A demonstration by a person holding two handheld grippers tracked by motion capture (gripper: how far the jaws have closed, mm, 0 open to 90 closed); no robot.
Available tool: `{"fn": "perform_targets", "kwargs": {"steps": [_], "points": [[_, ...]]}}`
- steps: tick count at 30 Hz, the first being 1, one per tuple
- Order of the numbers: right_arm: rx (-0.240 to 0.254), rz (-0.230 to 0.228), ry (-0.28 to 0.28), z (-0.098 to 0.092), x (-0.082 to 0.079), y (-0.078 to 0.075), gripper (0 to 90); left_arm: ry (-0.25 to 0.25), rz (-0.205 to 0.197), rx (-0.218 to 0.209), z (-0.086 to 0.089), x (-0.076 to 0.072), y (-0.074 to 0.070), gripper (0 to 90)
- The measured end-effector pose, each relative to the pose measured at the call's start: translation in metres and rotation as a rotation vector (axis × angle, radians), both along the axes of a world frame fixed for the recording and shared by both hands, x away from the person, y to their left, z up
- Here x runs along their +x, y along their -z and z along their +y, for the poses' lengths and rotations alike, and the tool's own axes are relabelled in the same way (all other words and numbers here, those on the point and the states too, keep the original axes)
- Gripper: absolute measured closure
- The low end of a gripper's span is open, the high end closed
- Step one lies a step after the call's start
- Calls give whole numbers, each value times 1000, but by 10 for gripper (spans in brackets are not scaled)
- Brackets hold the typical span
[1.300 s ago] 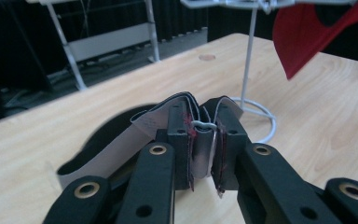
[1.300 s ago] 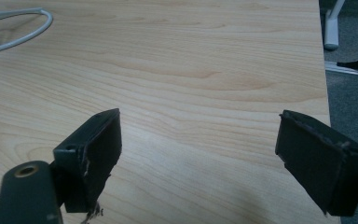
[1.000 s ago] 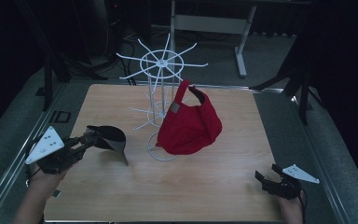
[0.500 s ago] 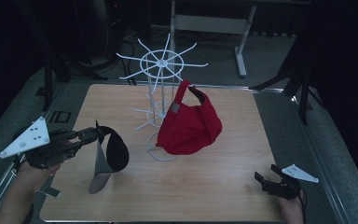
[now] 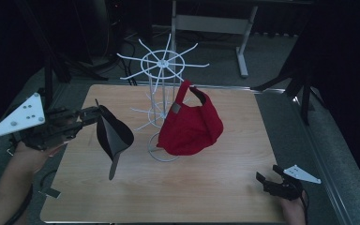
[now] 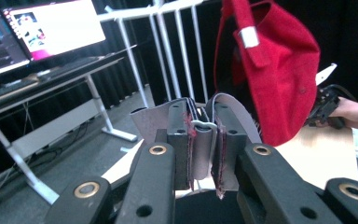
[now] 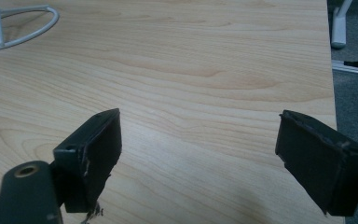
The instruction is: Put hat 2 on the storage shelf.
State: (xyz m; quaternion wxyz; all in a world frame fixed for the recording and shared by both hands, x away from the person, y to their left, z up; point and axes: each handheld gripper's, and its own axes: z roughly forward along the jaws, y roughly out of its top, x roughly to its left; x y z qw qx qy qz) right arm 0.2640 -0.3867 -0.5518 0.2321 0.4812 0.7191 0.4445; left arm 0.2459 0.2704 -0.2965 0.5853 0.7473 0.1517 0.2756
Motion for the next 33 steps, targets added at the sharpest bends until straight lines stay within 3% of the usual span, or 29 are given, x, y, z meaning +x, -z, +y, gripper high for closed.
{"fn": "perform_targets", "kwargs": {"steps": [5, 18, 20, 23, 33], "points": [[-3, -5, -5, 0, 0, 0, 142, 13, -7, 13, -6, 0, -14, 803], [-2, 1, -5, 0, 0, 0, 142, 34, -78, 43, -30, 5, -55, 802], [0, 2, -4, 0, 0, 0, 142, 34, -78, 43, -30, 5, -55, 802], [0, 2, -2, -1, 0, 0, 142, 16, -94, 58, -36, 11, -70, 802], [-4, 6, -1, -1, 1, 1, 142, -4, -106, 57, -40, 20, -88, 802]]}}
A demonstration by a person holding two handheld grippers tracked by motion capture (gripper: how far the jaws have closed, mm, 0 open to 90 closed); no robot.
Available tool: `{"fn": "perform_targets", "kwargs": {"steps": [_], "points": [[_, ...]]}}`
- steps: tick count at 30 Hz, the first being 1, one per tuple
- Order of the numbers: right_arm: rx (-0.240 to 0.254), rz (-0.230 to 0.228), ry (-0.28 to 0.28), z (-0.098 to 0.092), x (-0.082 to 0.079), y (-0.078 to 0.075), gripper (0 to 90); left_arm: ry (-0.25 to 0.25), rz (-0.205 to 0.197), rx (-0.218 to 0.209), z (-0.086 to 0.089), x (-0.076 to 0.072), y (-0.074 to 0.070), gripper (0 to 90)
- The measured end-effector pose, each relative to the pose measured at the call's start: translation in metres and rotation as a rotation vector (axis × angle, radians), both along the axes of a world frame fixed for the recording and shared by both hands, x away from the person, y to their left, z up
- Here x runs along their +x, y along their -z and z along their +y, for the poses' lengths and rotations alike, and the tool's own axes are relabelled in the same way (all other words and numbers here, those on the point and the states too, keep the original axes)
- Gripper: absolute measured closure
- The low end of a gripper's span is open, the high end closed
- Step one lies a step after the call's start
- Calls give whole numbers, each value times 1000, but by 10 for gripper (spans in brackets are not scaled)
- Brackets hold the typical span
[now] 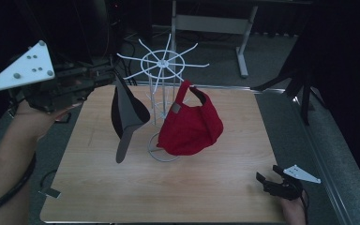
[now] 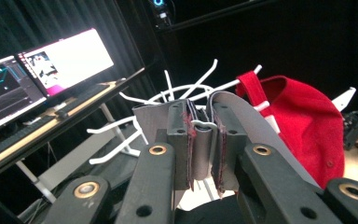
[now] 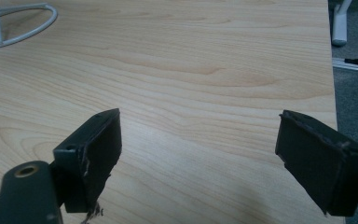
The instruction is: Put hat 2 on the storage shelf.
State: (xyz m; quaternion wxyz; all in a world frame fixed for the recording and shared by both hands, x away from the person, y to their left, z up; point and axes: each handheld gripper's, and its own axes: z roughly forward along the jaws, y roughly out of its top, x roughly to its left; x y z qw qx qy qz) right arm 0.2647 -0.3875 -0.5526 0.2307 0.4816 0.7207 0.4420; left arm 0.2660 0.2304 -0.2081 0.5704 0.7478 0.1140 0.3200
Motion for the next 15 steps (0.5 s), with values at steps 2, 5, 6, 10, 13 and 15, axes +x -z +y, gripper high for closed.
{"fn": "perform_targets", "kwargs": {"steps": [2, 5, 6, 10, 13, 15], "points": [[-1, 1, 1, 0, 0, 0, 142, 0, -2, 1, 0, 0, -3, 802], [0, 1, 2, 0, 0, 0, 143, -11, -7, 6, 0, 2, -6, 802], [-1, 4, 4, -1, 0, 0, 143, -13, -3, 5, 0, 3, -7, 802], [-1, 3, 5, 0, 1, 0, 143, -23, -6, -21, 1, 8, -10, 802], [-3, 6, 7, 0, 1, 0, 142, 9, 1, -36, -5, 10, -12, 802], [-3, 6, 7, 0, 1, 0, 142, 16, -1, -28, -9, 10, -11, 802]]}}
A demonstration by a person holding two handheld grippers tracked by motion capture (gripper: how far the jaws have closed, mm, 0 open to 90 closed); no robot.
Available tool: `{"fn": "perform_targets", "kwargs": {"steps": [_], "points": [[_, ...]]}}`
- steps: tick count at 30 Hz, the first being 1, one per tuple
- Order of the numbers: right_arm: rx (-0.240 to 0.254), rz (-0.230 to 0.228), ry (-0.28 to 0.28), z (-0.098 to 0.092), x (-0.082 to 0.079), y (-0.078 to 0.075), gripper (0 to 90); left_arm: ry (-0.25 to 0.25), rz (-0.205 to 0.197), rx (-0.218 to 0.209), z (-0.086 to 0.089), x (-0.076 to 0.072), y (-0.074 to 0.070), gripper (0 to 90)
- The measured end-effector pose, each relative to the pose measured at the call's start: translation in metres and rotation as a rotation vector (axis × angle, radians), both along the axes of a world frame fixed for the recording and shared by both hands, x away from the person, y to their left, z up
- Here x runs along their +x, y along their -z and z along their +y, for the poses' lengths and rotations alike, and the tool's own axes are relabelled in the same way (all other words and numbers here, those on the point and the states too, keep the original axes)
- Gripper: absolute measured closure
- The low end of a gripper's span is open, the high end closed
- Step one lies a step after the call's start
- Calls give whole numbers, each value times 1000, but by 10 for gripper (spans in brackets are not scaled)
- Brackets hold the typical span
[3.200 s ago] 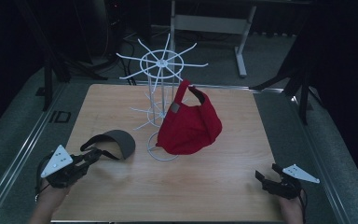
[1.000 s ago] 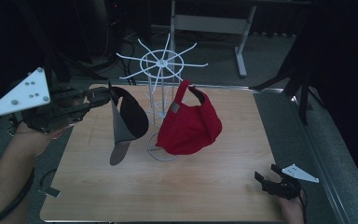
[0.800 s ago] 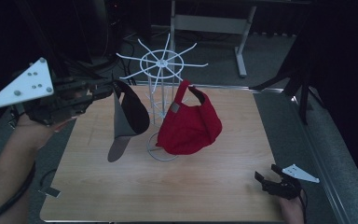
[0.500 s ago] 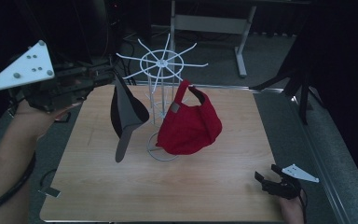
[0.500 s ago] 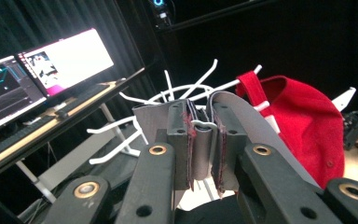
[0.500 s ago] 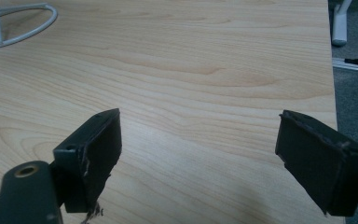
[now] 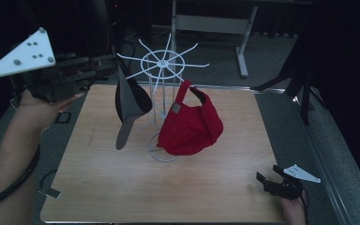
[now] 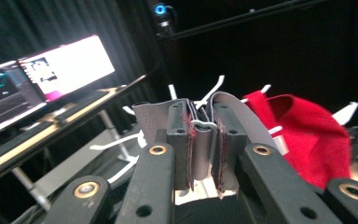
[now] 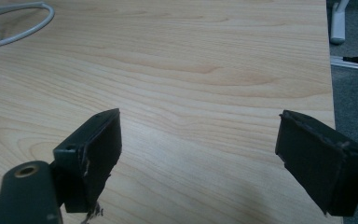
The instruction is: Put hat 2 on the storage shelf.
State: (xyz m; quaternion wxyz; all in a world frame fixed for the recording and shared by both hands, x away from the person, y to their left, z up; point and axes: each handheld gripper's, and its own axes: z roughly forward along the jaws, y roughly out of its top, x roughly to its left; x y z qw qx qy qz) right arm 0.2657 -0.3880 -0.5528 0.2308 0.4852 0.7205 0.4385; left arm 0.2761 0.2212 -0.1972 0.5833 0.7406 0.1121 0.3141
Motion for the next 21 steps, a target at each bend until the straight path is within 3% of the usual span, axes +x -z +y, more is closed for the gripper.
{"fn": "perform_targets", "kwargs": {"steps": [11, 15, 21], "points": [[8, 1, 1, -1, -1, 0, 142, 66, 54, 8, -9, 4, 24, 801], [6, 0, 0, -1, 0, 0, 143, 92, 86, 16, -10, 4, 38, 800], [3, 2, 0, -1, 0, 0, 142, 113, 138, 24, -8, 6, 49, 791]]}}
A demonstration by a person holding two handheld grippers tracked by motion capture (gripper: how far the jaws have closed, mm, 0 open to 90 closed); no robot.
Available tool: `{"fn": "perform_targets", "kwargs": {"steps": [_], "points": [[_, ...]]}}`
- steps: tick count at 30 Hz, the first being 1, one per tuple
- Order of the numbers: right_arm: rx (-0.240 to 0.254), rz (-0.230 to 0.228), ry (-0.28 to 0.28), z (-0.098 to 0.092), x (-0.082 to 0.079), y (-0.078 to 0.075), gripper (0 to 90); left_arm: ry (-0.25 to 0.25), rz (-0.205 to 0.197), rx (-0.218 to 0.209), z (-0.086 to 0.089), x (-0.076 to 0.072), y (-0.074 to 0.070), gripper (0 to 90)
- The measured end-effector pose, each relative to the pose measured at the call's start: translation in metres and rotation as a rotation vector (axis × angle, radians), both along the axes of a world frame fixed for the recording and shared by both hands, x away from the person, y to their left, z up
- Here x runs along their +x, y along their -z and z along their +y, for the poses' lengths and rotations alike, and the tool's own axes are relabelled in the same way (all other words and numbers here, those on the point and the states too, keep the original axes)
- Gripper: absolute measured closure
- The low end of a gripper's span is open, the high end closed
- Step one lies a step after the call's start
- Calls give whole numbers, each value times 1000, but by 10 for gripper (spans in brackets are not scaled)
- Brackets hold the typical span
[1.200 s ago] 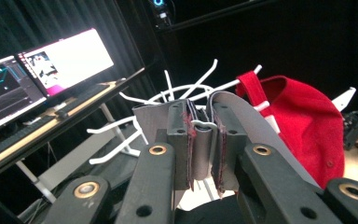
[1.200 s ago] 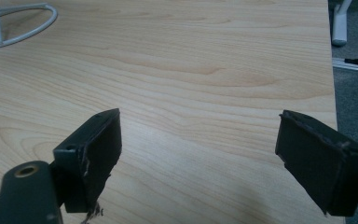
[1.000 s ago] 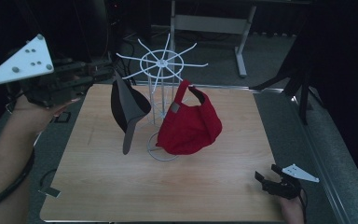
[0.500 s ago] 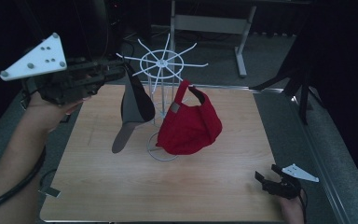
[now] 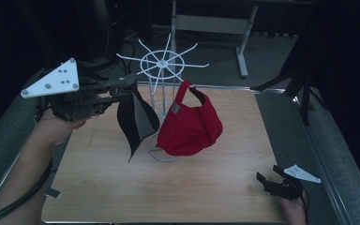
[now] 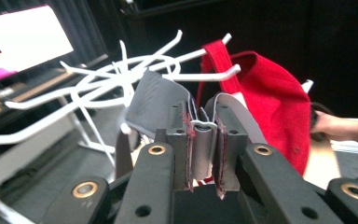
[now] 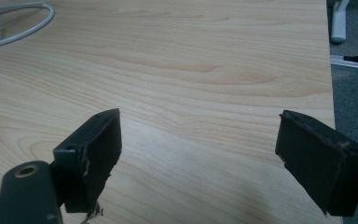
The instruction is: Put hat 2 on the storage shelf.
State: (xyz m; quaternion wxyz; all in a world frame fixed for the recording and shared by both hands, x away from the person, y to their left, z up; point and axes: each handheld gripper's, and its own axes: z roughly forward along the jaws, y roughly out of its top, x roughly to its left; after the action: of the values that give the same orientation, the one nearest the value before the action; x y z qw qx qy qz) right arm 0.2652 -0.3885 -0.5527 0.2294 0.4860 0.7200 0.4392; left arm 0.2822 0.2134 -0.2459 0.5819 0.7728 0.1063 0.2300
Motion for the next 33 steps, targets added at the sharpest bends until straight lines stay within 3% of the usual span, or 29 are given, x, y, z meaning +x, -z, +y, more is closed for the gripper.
{"fn": "perform_targets", "kwargs": {"steps": [3, 7, 12, 23, 30, 33], "points": [[0, 0, 0, 0, 0, 0, 143, 8, 14, -27, 3, 1, 3, 758], [0, -1, -1, 0, 0, 0, 142, -4, 23, -31, 4, 1, 10, 688], [1, -1, -1, 0, 0, 0, 143, -13, 29, -61, 9, -1, 20, 687], [-2, -1, -3, 0, 0, 0, 142, -18, 48, -85, 21, -10, 32, 678], [3, -2, -2, 1, 0, 0, 142, -41, 51, -70, 30, -18, 41, 675], [3, -2, 1, 0, 0, 0, 143, -59, 70, -70, 36, -19, 51, 676]]}}
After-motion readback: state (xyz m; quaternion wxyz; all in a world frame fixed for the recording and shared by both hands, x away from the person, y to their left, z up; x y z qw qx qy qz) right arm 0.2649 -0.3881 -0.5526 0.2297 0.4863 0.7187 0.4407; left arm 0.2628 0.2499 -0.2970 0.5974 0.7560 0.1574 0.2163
